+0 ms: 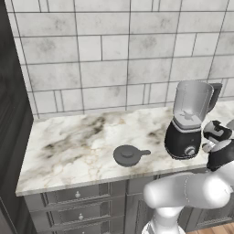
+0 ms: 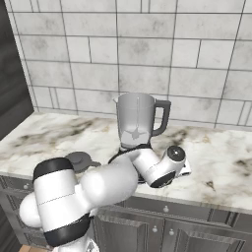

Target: Open the blender lid, put the kiwi in the blender, close the lid, and start the blender.

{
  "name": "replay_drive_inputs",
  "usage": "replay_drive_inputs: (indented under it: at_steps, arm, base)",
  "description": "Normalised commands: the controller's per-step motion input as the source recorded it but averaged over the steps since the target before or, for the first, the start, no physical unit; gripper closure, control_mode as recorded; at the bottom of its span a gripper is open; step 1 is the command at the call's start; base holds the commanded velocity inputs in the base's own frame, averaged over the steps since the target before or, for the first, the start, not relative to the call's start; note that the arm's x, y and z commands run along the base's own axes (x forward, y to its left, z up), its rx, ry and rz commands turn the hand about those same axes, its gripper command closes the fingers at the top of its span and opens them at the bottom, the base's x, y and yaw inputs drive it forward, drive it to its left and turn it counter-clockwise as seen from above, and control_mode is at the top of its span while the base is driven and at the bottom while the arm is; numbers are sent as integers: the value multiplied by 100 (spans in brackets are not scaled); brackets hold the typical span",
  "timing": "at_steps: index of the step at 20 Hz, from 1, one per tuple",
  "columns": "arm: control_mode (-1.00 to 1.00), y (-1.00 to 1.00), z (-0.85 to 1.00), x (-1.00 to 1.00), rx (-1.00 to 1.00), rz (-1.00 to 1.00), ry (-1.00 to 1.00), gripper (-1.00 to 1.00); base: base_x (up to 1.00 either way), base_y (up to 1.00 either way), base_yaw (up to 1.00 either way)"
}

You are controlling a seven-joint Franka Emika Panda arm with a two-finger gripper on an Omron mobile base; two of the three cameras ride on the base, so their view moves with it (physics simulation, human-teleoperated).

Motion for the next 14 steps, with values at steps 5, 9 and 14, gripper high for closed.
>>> replay_drive_inputs:
  at_steps: [5,9,14]
  arm:
    - [-100,0,-13,23,0,1,5,-100]
    - [-100,0,-16,5,0,3,2,-100]
    - [-100,0,-23,6,0,3,1,-100]
  base:
    - [0,0,0]
    - [0,0,0]
    - [0,0,0]
